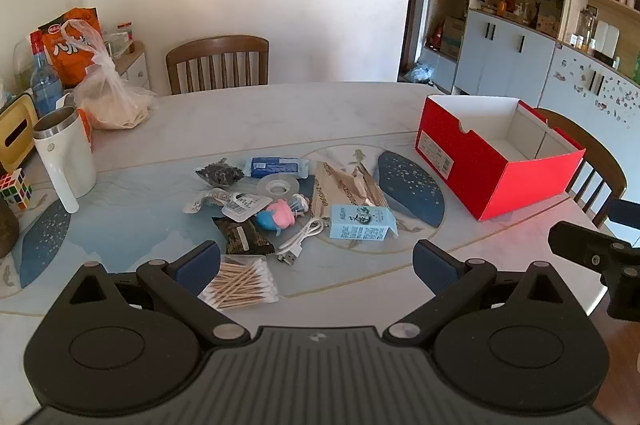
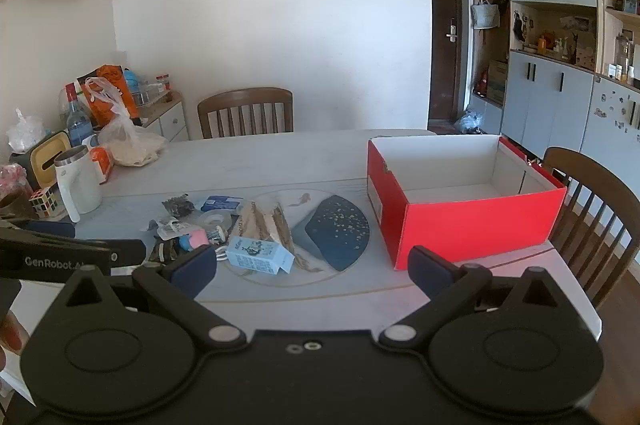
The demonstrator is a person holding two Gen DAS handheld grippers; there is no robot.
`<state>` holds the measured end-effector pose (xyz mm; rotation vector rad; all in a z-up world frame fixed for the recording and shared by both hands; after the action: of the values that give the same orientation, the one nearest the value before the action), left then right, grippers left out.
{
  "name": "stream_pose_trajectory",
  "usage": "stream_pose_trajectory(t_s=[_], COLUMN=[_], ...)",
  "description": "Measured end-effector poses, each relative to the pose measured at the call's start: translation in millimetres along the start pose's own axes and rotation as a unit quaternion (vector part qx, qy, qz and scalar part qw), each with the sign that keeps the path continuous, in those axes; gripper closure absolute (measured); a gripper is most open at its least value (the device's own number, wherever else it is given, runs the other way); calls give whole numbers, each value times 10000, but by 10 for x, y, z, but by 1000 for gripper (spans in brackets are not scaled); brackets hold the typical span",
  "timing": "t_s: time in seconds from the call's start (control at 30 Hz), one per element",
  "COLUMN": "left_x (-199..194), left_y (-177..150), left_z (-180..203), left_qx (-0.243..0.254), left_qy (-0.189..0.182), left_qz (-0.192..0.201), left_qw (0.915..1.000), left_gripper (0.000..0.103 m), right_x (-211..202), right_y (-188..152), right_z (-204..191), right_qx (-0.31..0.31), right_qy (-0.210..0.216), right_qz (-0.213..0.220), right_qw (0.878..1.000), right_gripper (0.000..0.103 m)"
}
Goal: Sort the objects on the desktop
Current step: 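Reach both tools toward the cotton swab bag and the blue milk carton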
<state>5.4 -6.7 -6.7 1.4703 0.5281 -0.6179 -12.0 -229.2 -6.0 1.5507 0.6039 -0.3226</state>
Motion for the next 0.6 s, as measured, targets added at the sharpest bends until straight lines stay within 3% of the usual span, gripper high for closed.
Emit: stream_pose_trajectory(t_s=[0.27, 0.6], left_x=[43, 65], left_y=[7, 44], left_z=[30, -33], left_qx=[128, -176], left_qy=[146, 133], left_qz=[-112, -51], left_qw=[9997, 9997], left_gripper=[0, 0], right_x=[10, 50], right_y=[11, 18], right_z=[6, 16], right_qx=[-38, -173], right_qy=[33, 146], right_qz=[-6, -27], right_qw=[10000, 9997], right_gripper=[1, 1])
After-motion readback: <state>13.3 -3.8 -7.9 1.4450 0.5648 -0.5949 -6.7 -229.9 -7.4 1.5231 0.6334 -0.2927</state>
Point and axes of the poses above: each gripper's, at about its wrist camera, not at the fingertips, and x roughly the way its jaws point, z to its right, y to its top, the point moved 1 cm from there along x, roughly the way its jaws point, and after that the axes turned 4 degrees about -z, right-handed, at the moved point
